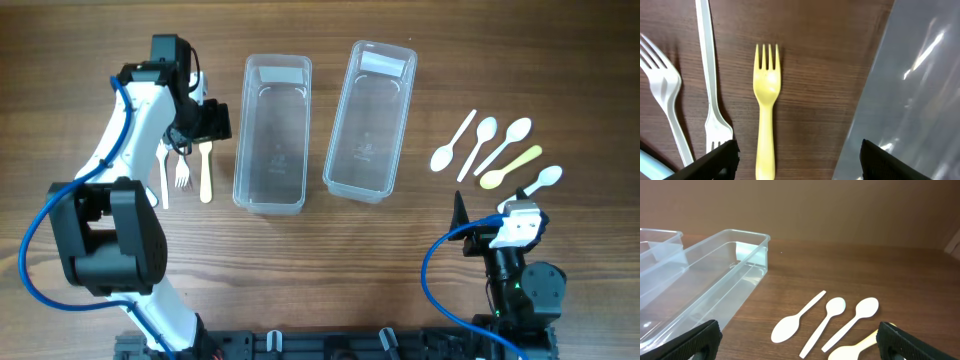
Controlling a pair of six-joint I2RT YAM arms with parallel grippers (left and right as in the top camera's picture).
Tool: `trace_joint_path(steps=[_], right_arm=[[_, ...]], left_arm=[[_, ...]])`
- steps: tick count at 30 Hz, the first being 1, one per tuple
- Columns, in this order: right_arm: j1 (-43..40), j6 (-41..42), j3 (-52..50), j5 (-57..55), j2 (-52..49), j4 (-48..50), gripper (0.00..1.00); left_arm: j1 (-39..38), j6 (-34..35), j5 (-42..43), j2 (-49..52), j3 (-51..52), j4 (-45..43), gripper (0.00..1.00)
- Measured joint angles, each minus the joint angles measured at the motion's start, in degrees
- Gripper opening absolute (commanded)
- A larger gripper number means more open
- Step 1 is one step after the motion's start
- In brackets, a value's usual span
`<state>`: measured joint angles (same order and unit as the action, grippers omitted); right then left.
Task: Pack container
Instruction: 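Move the left gripper over the yellow fork and lower onto it, then close the left gripper on the yellow fork handle and lift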
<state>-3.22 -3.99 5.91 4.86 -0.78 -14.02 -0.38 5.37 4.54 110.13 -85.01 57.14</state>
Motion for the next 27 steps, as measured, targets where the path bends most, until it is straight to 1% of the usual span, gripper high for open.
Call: trace_joint_path(steps=[4, 9, 15, 16, 17, 18, 20, 21, 23, 24, 26, 27], right_arm=[[0.0, 0.0, 0.0, 0.0, 0.0, 0.0, 1.0], [0.0, 0.0, 0.0, 0.0, 0.0, 0.0, 1.0], [0.0, 0.0, 0.0, 0.0, 0.0, 0.0, 1.0], [0.0, 0.0, 0.0, -0.02, 0.0, 0.0, 1.0], [0.0, 0.0, 0.0, 0.0, 0.0, 0.0, 1.0], [0.0, 0.0, 0.0, 0.0, 0.0, 0.0, 1.0], [0.0, 0.0, 0.0, -0.02, 0.0, 0.0, 1.0], [0.0, 0.0, 0.0, 0.0, 0.0, 0.0, 1.0], [0.0, 0.0, 0.0, 0.0, 0.0, 0.0, 1.0], [0.0, 0.0, 0.0, -0.02, 0.0, 0.0, 1.0], [0.0, 0.0, 0.0, 0.0, 0.0, 0.0, 1.0], [0.0, 0.0, 0.0, 0.0, 0.0, 0.0, 1.0]], left_arm=[[0.0, -0.02, -0.35, 0.02, 5.11, -1.9, 0.83], [0.0, -0.09, -0.61, 0.09, 9.03, -4.92, 0.86], [0.0, -0.17, -1.88, 0.09, 12.44, -9.77, 0.86], [0.0, -0.17, -2.54, 0.09, 12.79, -10.29, 0.84], [0.0, -0.17, -3.17, 0.09, 12.96, -10.6, 0.75], [0.0, -0.17, -3.91, 0.09, 13.09, -11.02, 0.7], [0.0, -0.09, -4.68, 0.09, 13.18, -11.58, 0.58], [0.0, -0.24, -4.9, 0.09, 13.18, -12.13, 0.55], [0.02, -0.39, -5.22, 0.09, 13.18, -12.81, 0.52], [0.11, -0.42, -5.35, 0.09, 13.18, -13.18, 0.47], [0.26, -0.33, -5.53, 0.09, 13.18, -13.51, 0.46], [0.42, -0.44, -5.55, 0.09, 13.18, -13.51, 0.48]])
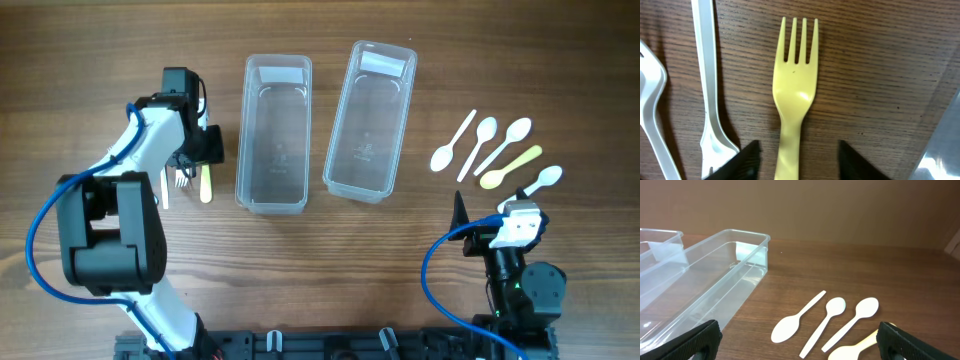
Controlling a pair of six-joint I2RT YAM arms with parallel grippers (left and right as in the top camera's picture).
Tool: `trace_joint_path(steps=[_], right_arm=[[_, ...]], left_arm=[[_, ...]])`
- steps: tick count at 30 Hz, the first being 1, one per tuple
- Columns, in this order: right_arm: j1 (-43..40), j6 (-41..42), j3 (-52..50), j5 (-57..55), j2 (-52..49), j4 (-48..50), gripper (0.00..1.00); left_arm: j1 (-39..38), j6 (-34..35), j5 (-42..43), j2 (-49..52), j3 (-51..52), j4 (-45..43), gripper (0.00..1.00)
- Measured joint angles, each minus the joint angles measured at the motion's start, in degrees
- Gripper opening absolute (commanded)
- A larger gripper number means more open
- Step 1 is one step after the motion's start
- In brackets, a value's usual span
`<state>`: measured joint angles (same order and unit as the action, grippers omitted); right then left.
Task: Pack container
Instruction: 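Close the left gripper on the yellow fork handle and lift, then carry the yellow fork into the left container and release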
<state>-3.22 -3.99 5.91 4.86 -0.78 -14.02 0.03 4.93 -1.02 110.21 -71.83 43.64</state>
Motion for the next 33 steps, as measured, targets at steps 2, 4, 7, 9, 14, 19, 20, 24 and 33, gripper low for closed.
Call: trace_joint_path(steps=[2, 4, 7, 9, 14, 19, 20, 24, 33], right_arm=[[0.0, 0.0, 0.0, 0.0, 0.0, 0.0, 1.0], [0.0, 0.0, 0.0, 0.0, 0.0, 0.0, 1.0], [0.0, 0.0, 0.0, 0.0, 0.0, 0.0, 1.0], [0.0, 0.0, 0.0, -0.02, 0.0, 0.0, 1.0], [0.0, 0.0, 0.0, 0.0, 0.0, 0.0, 1.0], [0.0, 0.0, 0.0, 0.0, 0.0, 0.0, 1.0], [0.0, 0.0, 0.0, 0.0, 0.0, 0.0, 1.0], [0.0, 0.0, 0.0, -0.02, 0.0, 0.0, 1.0], [0.0, 0.0, 0.0, 0.0, 0.0, 0.0, 1.0]], left_arm=[[0.35, 0.02, 0.0, 0.0, 0.0, -0.02, 0.48], [0.59, 0.04, 0.0, 0.0, 0.0, -0.02, 0.49], [0.74, 0.04, 0.0, 0.22, 0.0, -0.24, 0.49], [0.74, 0.04, 0.0, 1.25, 0.0, -0.26, 0.46], [0.74, -0.09, -0.42, 2.84, -0.07, -0.44, 0.04], [0.74, 0.07, -0.42, 3.06, -0.46, 0.04, 0.04], [0.74, 0.07, -0.44, 3.06, -0.48, 0.11, 0.04], [0.74, 0.04, -0.44, 3.06, -0.83, 0.72, 0.04], [0.74, 0.07, -2.58, -2.73, -14.49, 10.69, 0.04]])
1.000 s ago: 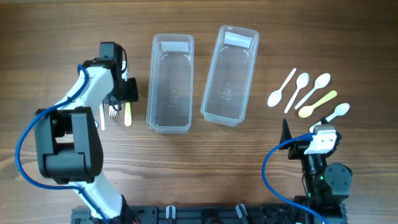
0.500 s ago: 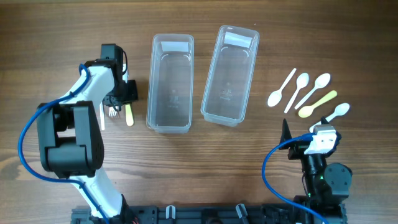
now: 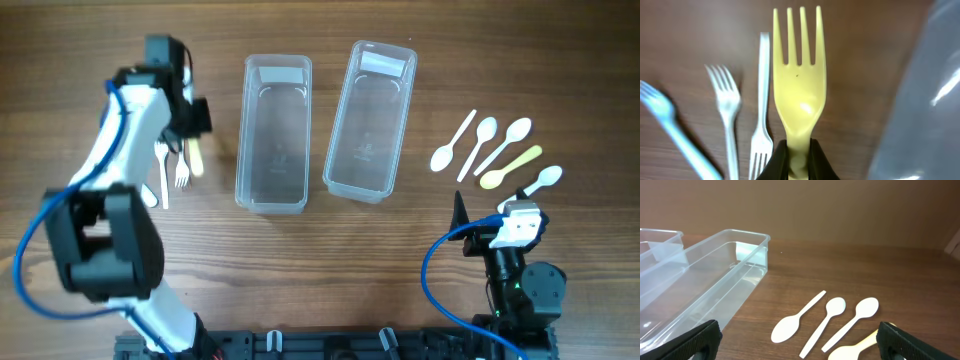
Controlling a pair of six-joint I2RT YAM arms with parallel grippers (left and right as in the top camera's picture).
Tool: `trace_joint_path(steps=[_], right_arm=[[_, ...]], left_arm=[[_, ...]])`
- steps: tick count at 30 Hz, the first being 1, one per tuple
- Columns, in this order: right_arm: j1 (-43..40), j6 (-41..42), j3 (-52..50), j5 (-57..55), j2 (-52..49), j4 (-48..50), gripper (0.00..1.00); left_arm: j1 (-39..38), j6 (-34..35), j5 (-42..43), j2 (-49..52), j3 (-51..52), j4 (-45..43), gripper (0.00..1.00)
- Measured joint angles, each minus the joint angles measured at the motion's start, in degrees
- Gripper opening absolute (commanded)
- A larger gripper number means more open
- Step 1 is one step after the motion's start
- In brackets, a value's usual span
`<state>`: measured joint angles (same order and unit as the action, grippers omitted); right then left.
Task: Pack container
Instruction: 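Carry the yellow fork into the left container and release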
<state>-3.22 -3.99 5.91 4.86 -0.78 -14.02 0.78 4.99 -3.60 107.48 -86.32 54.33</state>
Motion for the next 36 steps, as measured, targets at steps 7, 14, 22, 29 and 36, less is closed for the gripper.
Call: trace_joint_path(steps=[7, 14, 22, 29, 36], right_arm=[[0.0, 0.0, 0.0, -0.02, 0.0, 0.0, 1.0], [0.0, 0.0, 0.0, 0.0, 0.0, 0.0, 1.0], [0.0, 0.0, 0.0, 0.0, 0.0, 0.0, 1.0], [0.0, 0.0, 0.0, -0.02, 0.0, 0.0, 1.0], [0.0, 0.0, 0.0, -0.02, 0.0, 0.0, 1.0]], left_arm=[[-1.88, 0.0, 7.15, -11.28, -4.83, 1.22, 0.04], [-10.21, 0.0, 14.14, -11.39, -4.81, 5.07, 0.04], [-14.23, 0.0, 15.06, -11.39, -4.81, 8.9, 0.04], [-14.23, 0.0, 12.44, -11.39, -4.68, 7.93, 0.04], [-14.23, 0.0, 11.02, -8.52, -3.19, 6.91, 0.04]])
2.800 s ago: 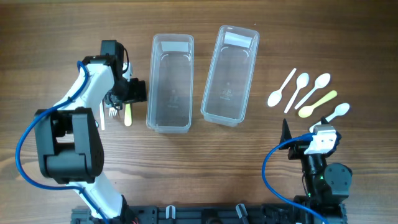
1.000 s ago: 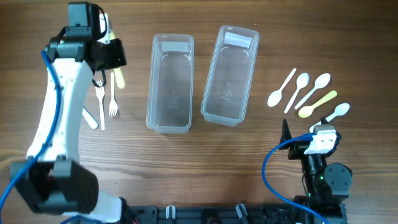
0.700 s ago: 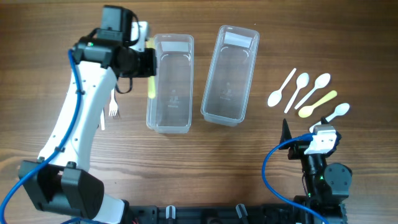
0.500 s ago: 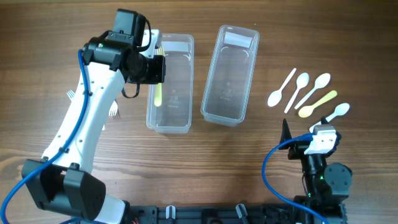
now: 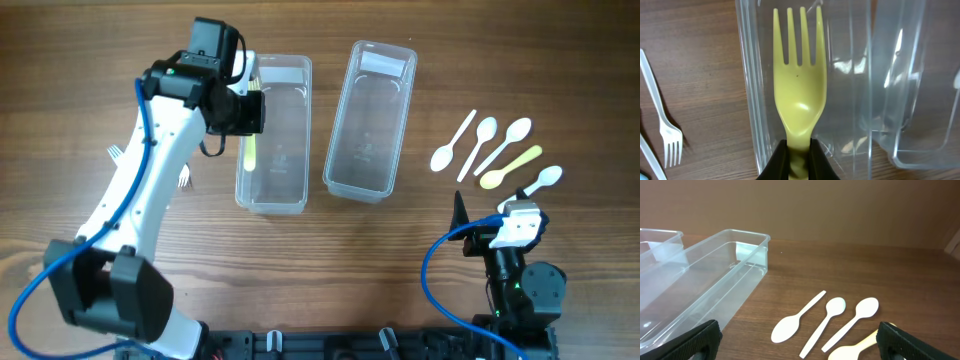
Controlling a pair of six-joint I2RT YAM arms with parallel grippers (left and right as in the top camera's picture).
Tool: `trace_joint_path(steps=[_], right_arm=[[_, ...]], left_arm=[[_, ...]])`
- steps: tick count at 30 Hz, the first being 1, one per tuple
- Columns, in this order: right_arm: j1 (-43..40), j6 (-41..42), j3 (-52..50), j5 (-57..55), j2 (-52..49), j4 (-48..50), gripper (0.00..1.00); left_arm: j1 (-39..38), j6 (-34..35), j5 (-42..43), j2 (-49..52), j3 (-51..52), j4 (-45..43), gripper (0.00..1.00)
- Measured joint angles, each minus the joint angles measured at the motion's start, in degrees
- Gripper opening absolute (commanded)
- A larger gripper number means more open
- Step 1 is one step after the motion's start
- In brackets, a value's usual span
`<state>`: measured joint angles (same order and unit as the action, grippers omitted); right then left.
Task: Pack container
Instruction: 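Carry the yellow fork into the left container and release, then move the left gripper back to the white forks and grasp one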
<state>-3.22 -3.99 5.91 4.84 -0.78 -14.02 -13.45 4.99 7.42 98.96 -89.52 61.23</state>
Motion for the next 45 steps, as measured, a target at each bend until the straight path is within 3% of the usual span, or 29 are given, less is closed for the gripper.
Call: trace_joint_path(steps=[3, 4, 7, 8, 10, 19, 32, 37, 45], right_arm=[[0.0, 0.0, 0.0, 0.0, 0.0, 0.0, 1.0], [0.0, 0.0, 0.0, 0.0, 0.0, 0.0, 1.0], [0.0, 0.0, 0.0, 0.02, 0.0, 0.0, 1.0], [0.0, 0.0, 0.0, 0.02, 0.0, 0.0, 1.0], [0.0, 0.0, 0.0, 0.02, 0.0, 0.0, 1.0], [0.0, 0.0, 0.0, 0.0, 0.0, 0.0, 1.0], [0.0, 0.0, 0.0, 0.02, 0.0, 0.0, 0.99], [0.0, 0.0, 0.0, 0.02, 0.0, 0.0, 1.0], [0.0, 0.0, 0.0, 0.02, 0.0, 0.0, 1.0]], left_arm=[[0.0, 0.0, -0.04, 2.14, 0.17, -0.17, 0.04], [0.0, 0.0, -0.02, 2.51, 0.24, -0.17, 0.09], [0.0, 0.13, 0.61, 3.19, 0.33, -0.48, 0.6], [0.0, 0.07, 0.66, 3.19, 0.33, -0.57, 0.88], [0.0, 0.07, 0.85, 3.19, 0.33, -0.81, 1.0], [1.29, 0.02, -0.24, 3.15, 0.33, -1.03, 1.0], [23.63, 0.02, -3.76, 0.76, 0.33, 1.77, 0.99], [24.33, -0.31, -3.74, 0.85, 0.33, 1.22, 0.86], [24.28, -1.31, -3.74, 5.62, 5.6, -4.28, 0.51]])
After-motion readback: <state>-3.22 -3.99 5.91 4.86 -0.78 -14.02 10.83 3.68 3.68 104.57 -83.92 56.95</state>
